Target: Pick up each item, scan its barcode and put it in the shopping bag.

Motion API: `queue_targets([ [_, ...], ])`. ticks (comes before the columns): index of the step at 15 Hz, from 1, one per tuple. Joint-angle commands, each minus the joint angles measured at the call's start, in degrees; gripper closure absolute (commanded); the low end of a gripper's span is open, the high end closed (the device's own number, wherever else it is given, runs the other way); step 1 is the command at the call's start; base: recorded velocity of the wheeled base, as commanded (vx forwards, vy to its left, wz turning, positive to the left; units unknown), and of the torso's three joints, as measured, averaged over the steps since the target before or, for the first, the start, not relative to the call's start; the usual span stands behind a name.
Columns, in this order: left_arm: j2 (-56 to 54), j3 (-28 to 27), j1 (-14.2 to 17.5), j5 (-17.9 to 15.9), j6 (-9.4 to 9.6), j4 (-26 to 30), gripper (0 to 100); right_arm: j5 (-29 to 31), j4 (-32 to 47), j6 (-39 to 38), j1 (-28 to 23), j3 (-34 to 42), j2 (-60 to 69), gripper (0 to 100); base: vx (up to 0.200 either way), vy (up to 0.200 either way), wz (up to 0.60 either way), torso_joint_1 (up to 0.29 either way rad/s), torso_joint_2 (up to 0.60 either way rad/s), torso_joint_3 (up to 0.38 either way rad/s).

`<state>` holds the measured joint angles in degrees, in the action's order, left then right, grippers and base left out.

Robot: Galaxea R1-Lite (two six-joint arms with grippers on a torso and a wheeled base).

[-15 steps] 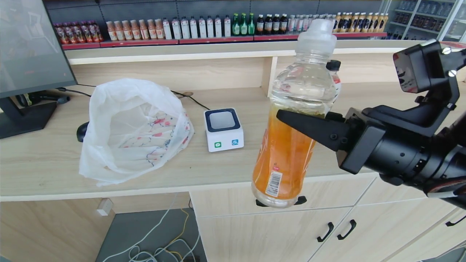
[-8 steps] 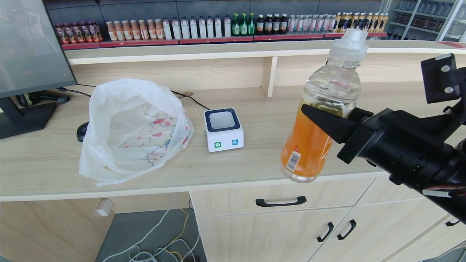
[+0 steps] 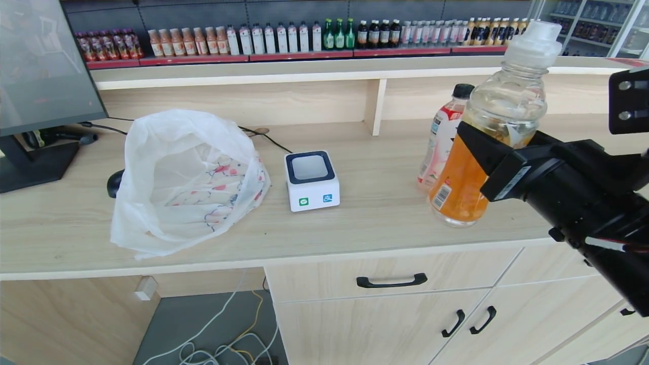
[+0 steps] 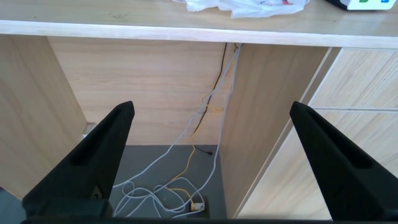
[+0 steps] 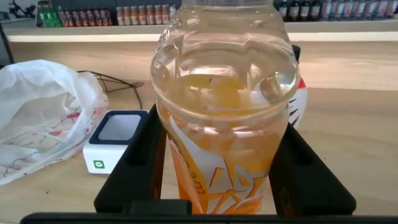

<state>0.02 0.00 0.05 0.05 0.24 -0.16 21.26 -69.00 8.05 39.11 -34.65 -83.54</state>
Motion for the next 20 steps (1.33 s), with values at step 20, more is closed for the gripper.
queue_targets([
  [20, 0.0, 0.0, 0.0, 0.0, -0.16, 0.0, 0, 1.1, -0.1, 7.2, 1.4, -4.9, -0.5, 100, 0.000, 0.120, 0.00, 0.001, 0.00, 0.002],
])
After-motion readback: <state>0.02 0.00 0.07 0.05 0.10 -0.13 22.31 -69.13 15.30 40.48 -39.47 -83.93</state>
